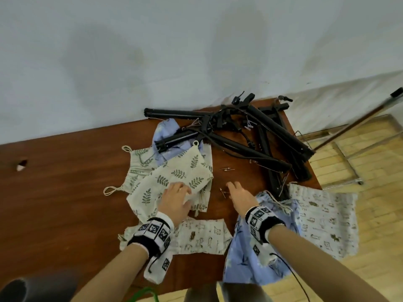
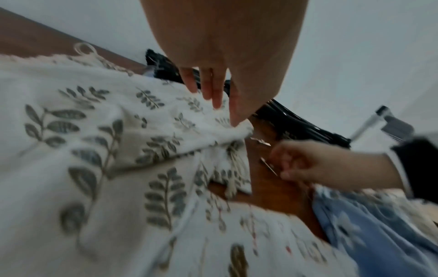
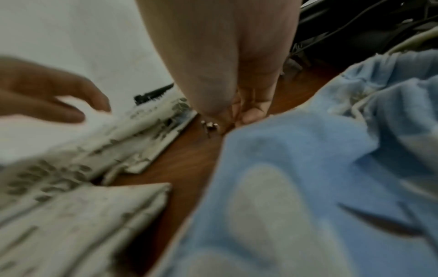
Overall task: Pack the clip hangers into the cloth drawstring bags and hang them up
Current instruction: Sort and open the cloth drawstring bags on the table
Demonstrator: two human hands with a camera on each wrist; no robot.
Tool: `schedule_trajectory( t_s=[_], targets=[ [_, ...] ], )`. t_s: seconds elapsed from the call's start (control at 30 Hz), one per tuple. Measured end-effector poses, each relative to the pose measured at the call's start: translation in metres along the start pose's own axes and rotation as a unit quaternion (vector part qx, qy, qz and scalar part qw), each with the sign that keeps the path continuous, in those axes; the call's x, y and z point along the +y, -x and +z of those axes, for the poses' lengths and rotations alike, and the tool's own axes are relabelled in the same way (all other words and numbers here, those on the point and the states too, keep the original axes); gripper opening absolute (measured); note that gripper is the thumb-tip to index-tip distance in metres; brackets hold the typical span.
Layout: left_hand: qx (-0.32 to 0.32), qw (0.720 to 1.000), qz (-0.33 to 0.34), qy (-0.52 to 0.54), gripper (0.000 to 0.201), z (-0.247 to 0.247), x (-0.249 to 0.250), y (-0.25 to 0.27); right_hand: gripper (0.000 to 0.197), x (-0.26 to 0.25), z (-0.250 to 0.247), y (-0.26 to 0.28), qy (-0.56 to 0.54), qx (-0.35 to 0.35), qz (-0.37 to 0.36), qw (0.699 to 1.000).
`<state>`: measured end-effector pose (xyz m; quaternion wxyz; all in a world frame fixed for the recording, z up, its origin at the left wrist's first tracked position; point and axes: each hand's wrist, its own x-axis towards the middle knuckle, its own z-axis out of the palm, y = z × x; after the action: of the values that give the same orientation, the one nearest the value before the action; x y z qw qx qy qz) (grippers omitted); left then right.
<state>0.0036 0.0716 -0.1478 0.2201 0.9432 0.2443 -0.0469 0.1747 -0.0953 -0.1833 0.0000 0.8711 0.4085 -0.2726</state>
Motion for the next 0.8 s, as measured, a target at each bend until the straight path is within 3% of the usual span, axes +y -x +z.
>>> schedule_trajectory(
  t_s=[0.07, 0.13, 0.23, 0.33, 0.43, 0.53, 0.6, 0.7, 0.8],
  targets=[
    [0.011, 0.998, -0.057, -0.02, 0.038, -0.011, -0.013, -0.009, 0.049, 0.005, 0.004, -0.007, 0.009, 0.002, 0.001, 1.0],
    [-0.056, 0.991, -0.109, -0.061, 0.056, -0.014, -0.021, -0.016, 0.039, 0.009, 0.006, -0.01, 0.037, 0.008, -0.017, 0.999],
    [-0.112, 0.98, -0.125, -0.112, 0.075, -0.007, -0.022, -0.024, 0.034, 0.009, 0.008, -0.011, 0.081, 0.022, -0.024, 0.996],
    [-0.095, 0.984, -0.117, -0.093, 0.075, 0.001, -0.013, -0.035, 0.037, 0.004, 0.008, -0.008, 0.093, 0.025, -0.02, 0.995],
    [-0.045, 0.995, -0.071, -0.057, 0.066, 0.001, 0.003, -0.061, 0.028, 0.0, 0.003, -0.008, -0.049, 0.011, 0.027, 0.998],
    [-0.048, 0.992, 0.033, -0.113, 0.059, -0.007, 0.02, -0.099, 0.019, 0.004, -0.004, -0.01, -0.22, 0.025, 0.066, 0.973],
    [-0.1, 0.969, 0.098, -0.202, 0.057, -0.011, 0.027, -0.122, 0.013, 0.007, -0.012, -0.008, -0.287, 0.036, 0.086, 0.953],
    [-0.142, 0.91, 0.162, -0.354, 0.037, -0.024, 0.037, -0.139, 0.009, 0.011, -0.026, -0.004, -0.333, 0.058, 0.093, 0.937],
    [-0.148, 0.889, 0.182, -0.392, 0.023, -0.038, 0.048, -0.139, 0.011, 0.013, -0.041, -0.002, -0.369, 0.075, 0.099, 0.921]
  ],
)
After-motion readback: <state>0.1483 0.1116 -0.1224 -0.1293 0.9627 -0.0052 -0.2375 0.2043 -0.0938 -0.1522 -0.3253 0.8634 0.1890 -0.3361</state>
